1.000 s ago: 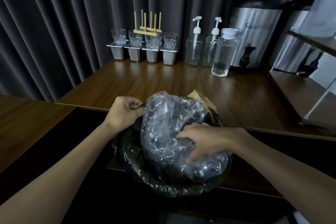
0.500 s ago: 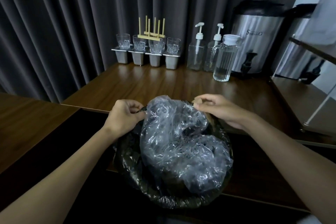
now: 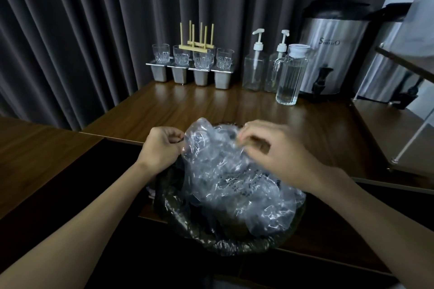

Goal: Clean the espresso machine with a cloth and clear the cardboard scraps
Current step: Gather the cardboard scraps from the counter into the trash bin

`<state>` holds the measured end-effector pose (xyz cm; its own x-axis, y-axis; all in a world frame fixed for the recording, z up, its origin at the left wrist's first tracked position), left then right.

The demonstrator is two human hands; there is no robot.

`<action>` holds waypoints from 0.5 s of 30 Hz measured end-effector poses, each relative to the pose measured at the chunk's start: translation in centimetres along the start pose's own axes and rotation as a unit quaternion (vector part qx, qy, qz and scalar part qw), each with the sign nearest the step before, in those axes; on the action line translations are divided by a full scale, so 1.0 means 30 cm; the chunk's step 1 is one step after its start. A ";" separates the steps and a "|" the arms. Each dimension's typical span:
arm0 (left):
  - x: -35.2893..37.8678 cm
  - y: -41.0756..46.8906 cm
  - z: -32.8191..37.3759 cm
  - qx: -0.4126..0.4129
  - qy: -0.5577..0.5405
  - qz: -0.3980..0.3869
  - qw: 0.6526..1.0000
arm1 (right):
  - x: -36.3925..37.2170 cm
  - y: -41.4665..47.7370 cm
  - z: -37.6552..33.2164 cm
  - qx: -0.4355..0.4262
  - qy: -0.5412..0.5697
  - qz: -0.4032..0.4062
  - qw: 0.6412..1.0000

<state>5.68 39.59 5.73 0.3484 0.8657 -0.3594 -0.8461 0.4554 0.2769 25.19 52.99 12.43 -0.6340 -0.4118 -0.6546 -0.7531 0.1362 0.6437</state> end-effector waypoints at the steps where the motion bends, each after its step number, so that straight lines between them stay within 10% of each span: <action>1: 0.001 0.003 -0.003 -0.004 0.000 0.004 1.000 | 0.061 -0.022 0.002 0.018 -0.003 -0.095 0.995; 4: 0.001 0.012 -0.008 -0.009 0.009 0.018 1.000 | 0.170 -0.114 0.047 0.109 -0.037 -0.317 0.941; 11: 0.010 0.000 0.005 0.001 0.013 0.032 0.999 | 0.257 -0.208 0.095 0.116 -0.097 -0.491 0.858; 15: 0.009 -0.004 0.010 0.017 0.022 0.035 0.999 | 0.249 -0.170 0.107 0.106 -0.083 -0.393 0.910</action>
<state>6.00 39.83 5.87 0.2701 0.8863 -0.3763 -0.8534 0.4013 0.3326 23.75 52.11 2.99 0.1099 -0.3169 -0.9421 -0.9911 0.0361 -0.1278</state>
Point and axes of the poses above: each hand's wrist, its own y-axis towards the middle knuckle, its own x-axis out of the palm, z = x × y, the point moved 8 cm from there along y, towards the middle knuckle, and after that the axes turned 9 degrees about z, right-handed, at the moved point
